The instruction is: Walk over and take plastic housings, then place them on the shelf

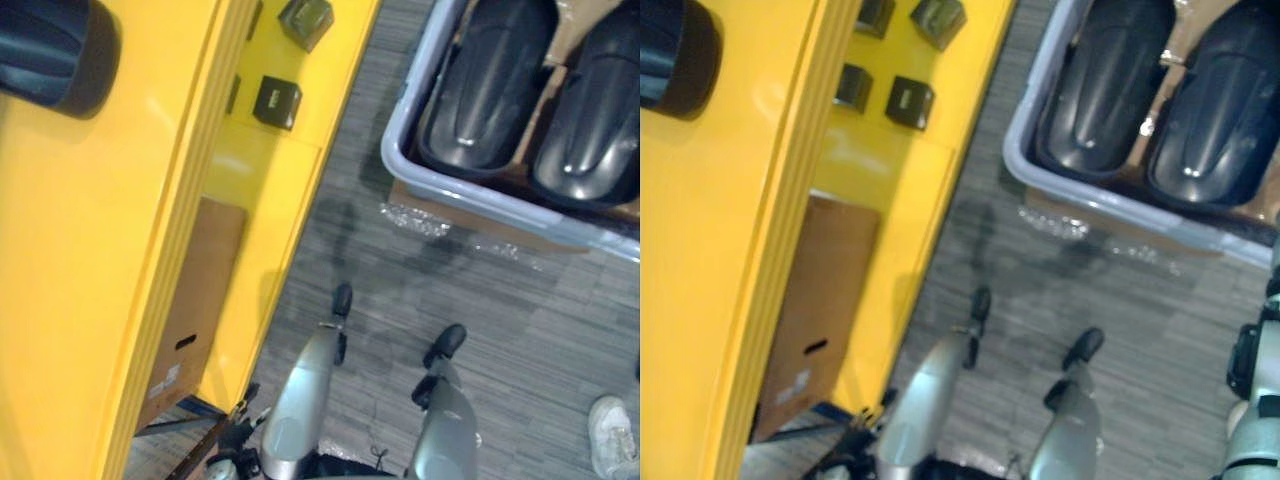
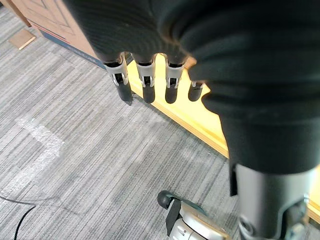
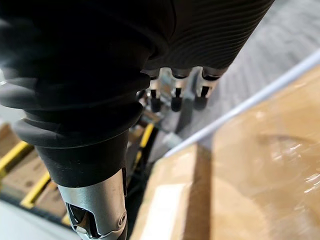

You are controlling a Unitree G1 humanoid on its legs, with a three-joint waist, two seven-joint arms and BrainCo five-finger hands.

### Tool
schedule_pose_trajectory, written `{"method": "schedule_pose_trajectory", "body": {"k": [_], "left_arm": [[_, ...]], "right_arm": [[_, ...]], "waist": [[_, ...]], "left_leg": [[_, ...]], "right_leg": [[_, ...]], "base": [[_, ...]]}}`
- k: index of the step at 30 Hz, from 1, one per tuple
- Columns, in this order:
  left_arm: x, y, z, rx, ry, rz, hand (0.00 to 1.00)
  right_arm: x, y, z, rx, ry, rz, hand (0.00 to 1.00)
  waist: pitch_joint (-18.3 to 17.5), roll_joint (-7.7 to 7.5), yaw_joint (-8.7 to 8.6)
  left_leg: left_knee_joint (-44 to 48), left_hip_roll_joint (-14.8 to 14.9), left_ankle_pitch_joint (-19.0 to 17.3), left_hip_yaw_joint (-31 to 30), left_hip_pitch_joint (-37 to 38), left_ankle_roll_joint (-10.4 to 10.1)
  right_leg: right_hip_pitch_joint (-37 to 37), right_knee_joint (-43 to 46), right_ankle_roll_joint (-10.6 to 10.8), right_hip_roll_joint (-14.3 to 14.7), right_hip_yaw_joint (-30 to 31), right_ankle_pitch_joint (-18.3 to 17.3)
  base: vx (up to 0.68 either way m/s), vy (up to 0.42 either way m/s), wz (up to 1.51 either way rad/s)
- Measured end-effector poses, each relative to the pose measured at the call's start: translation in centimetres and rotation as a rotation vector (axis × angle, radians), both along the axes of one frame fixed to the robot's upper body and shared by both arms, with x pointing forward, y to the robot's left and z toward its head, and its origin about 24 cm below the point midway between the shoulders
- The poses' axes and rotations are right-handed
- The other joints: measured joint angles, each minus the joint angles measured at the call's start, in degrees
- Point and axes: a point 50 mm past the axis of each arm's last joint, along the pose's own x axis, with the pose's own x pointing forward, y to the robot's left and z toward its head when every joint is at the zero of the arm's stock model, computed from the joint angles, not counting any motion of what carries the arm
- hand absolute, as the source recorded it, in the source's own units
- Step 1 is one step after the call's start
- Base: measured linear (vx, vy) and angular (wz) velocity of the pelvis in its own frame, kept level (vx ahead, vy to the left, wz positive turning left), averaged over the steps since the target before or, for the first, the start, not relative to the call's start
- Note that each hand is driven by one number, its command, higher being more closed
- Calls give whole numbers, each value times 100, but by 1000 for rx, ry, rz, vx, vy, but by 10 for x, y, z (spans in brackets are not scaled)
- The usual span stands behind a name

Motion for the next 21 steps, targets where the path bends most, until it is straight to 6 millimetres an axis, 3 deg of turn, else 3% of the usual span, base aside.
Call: {"method": "schedule_pose_trajectory", "body": {"k": [5, 10, 14, 21], "left_arm": [[3, -2, 1, -1, -24, -5, 0], [4, -4, 2, -7, -31, -8, 0], [4, -7, 1, -10, -28, -27, 0], [-1, -18, -3, -33, -7, -55, 0]], "right_arm": [[4, 8, 7, -125, 20, 19, 0], [5, 15, 20, -174, -16, 55, 0], [10, 16, 13, -167, 63, 90, 0], [13, 11, -2, -118, 175, 96, 0]], "waist": [[-57, 85, 154], [-88, 133, 195], [-97, 146, 249], [-232, 343, 407]], "left_leg": [[12, -8, 1, -20, -75, 0], [12, -14, 1, -28, -83, 1], [14, -14, 0, -31, -88, 0], [47, -25, 0, -59, -173, 0]], "right_leg": [[-72, 25, 0, -10, -11, 0], [-73, 25, -1, -10, -15, -1], [-77, 36, -10, -11, -18, -8], [-107, 44, -22, -20, -59, -15]], "base": [[-13, 1, 1], [-6, -2, 0], [-28, -6, 0], [-14, -2, 2]]}}
